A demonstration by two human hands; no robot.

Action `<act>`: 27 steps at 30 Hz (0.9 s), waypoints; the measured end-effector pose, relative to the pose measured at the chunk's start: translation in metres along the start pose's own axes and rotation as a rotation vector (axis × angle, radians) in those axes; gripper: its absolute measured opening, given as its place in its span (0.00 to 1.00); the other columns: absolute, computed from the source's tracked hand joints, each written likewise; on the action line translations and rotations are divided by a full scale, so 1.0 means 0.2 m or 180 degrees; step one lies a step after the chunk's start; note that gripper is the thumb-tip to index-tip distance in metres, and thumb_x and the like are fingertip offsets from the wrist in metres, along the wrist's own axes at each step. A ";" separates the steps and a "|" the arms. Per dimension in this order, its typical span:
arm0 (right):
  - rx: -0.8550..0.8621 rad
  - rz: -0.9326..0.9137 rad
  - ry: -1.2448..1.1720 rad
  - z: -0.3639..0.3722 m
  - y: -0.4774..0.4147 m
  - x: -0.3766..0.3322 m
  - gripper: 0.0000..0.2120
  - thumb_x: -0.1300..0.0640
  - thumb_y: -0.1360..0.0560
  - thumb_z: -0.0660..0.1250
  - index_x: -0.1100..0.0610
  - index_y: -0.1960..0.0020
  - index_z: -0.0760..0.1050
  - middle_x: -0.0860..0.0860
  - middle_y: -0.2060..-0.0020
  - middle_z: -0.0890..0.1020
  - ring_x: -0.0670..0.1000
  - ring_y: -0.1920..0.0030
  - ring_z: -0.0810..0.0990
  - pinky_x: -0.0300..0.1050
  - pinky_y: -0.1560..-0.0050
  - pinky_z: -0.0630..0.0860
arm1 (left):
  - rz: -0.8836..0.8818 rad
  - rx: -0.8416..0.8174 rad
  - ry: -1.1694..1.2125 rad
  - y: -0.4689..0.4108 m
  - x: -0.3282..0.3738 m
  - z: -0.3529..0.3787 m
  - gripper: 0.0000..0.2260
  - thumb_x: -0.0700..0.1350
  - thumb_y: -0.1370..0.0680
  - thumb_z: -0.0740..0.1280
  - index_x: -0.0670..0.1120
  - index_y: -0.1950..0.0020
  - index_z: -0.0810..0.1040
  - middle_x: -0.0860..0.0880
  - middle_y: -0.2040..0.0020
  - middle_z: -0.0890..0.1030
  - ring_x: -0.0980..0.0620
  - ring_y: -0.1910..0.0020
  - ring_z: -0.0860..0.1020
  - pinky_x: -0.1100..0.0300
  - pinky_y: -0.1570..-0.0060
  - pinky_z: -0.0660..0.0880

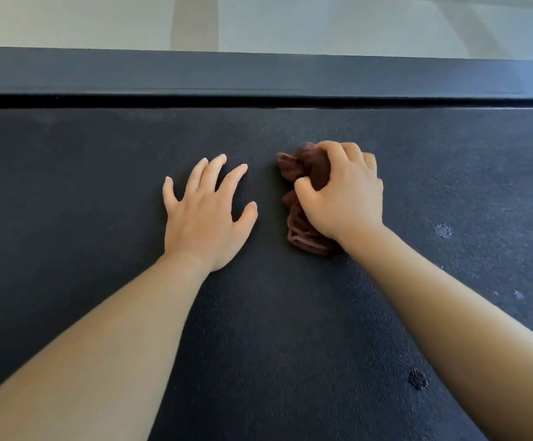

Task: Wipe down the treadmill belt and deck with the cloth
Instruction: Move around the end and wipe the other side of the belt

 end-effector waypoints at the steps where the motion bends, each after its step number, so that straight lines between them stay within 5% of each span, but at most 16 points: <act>1: -0.0049 -0.0005 -0.0001 0.01 -0.06 -0.01 0.22 0.46 0.29 0.63 0.49 0.36 0.69 0.49 0.37 0.72 0.56 0.36 0.66 0.55 0.41 0.68 | -0.0012 -0.0019 -0.0013 0.00 0.00 0.00 0.27 0.61 0.26 0.49 0.60 0.27 0.56 0.55 0.23 0.53 0.53 0.24 0.48 0.38 0.30 0.44; 27: -0.0409 -0.0603 -0.0062 0.13 -0.43 -0.15 0.24 0.45 0.29 0.63 0.50 0.34 0.70 0.50 0.38 0.73 0.55 0.37 0.68 0.54 0.40 0.69 | -0.0013 0.0016 -0.0014 -0.01 -0.01 0.00 0.26 0.61 0.25 0.52 0.60 0.27 0.57 0.55 0.23 0.54 0.53 0.24 0.48 0.39 0.30 0.44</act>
Point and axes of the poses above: each hand's wrist, its own y-axis away from the middle knuckle, its own z-axis out of the palm, x = y × z, the point moved 1 cm from there along -y, towards the middle knuckle
